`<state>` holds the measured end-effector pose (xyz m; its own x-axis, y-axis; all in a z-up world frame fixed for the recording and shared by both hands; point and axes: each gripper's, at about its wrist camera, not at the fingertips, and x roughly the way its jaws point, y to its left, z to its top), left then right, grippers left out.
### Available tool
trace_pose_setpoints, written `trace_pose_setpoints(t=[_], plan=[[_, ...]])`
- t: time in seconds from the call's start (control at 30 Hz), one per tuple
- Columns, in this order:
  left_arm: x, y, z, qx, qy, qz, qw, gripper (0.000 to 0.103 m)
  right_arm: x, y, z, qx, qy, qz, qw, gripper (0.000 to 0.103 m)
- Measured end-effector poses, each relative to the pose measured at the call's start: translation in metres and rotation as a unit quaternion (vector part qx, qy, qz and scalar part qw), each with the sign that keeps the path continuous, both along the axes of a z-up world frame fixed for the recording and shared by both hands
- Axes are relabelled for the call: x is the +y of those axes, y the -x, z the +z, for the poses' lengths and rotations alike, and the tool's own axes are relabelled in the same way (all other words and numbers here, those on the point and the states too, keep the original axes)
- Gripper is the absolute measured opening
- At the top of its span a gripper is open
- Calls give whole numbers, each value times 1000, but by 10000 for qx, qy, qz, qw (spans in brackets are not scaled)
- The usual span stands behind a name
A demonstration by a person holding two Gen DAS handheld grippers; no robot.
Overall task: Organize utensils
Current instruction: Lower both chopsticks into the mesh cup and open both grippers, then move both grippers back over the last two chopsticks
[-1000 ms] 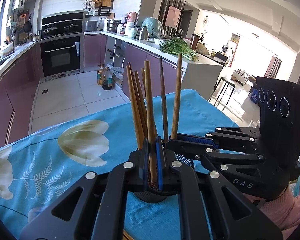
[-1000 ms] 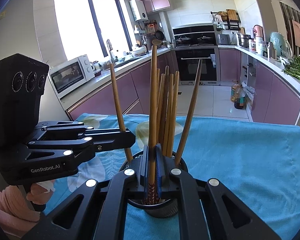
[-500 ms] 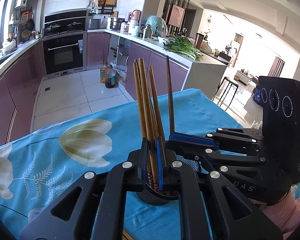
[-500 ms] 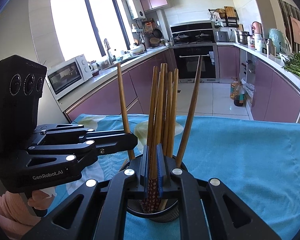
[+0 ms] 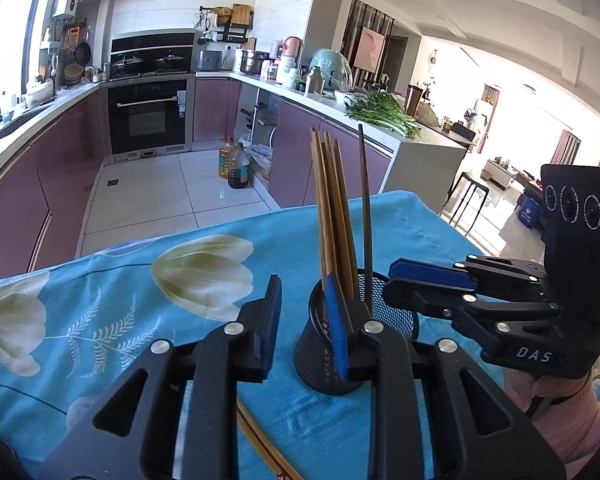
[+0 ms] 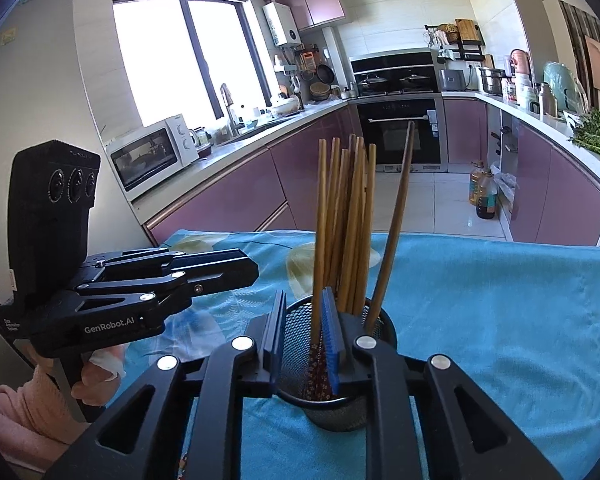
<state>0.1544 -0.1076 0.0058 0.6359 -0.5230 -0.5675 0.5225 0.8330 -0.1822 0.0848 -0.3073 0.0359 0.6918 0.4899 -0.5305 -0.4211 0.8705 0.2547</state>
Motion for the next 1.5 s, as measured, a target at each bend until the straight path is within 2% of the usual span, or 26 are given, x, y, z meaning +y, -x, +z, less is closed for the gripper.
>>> trace_pose_setpoints(t=[0.07,0.2,0.23,0.37,0.6,0.77,0.93,1.23,1.4,1.5], plan=[[12,9,1,-168,-54,129,9998,37,5,11,3,-76,-18,190,9998,28],[38,25,-4,-336,-152,413,9985,45,23,27,0,-22,-80,612,9981,34],[44,28,-6,-340,-167,487,9981,52,27,31,-3,12,-68,693,9976,38],[70,38,-20,-214,-228,780,9965,58,46,34,-24,352,7,925,9951,39],[95,48,-52,172,-346,932,9949,58,82,36,-73,1036,501,1107,9872,39],[97,54,-74,420,-400,982,9935,58,94,36,-94,1284,726,1065,9833,39],[94,54,-85,526,-439,990,9927,58,97,32,-101,1406,824,997,9816,30],[87,53,-92,596,-509,864,9932,58,96,34,-102,1394,917,867,9822,22],[79,50,-97,646,-588,749,9934,57,90,25,-104,1438,862,637,9838,14],[73,47,-100,697,-619,649,9935,55,87,21,-104,1430,859,548,9845,13]])
